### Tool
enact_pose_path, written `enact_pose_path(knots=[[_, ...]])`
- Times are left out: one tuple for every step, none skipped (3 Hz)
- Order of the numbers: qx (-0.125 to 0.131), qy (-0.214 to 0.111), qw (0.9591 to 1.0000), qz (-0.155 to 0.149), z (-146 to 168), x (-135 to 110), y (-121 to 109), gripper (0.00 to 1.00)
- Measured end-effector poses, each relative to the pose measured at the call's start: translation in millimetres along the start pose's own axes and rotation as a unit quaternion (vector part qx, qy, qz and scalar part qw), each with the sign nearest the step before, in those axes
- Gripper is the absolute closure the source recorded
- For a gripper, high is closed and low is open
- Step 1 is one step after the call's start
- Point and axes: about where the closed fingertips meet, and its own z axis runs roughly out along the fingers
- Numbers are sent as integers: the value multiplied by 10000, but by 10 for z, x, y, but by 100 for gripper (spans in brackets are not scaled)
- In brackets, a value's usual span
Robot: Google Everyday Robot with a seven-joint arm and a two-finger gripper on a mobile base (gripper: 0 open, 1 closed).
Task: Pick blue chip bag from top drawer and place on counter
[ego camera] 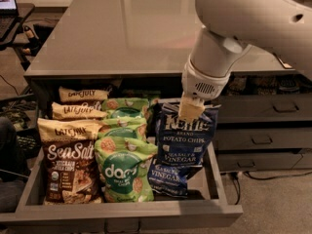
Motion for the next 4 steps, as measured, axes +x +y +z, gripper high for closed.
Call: enact_pose_path(knots=[[83,-98,9999,-34,-177,-48,-73,100],[442,-112,9988,-195,-631,-185,-285,100],[814,-142,9959,-375,-1073,-408,-556,100],[815,-141,9959,-375,-1071,-408,-556,100]])
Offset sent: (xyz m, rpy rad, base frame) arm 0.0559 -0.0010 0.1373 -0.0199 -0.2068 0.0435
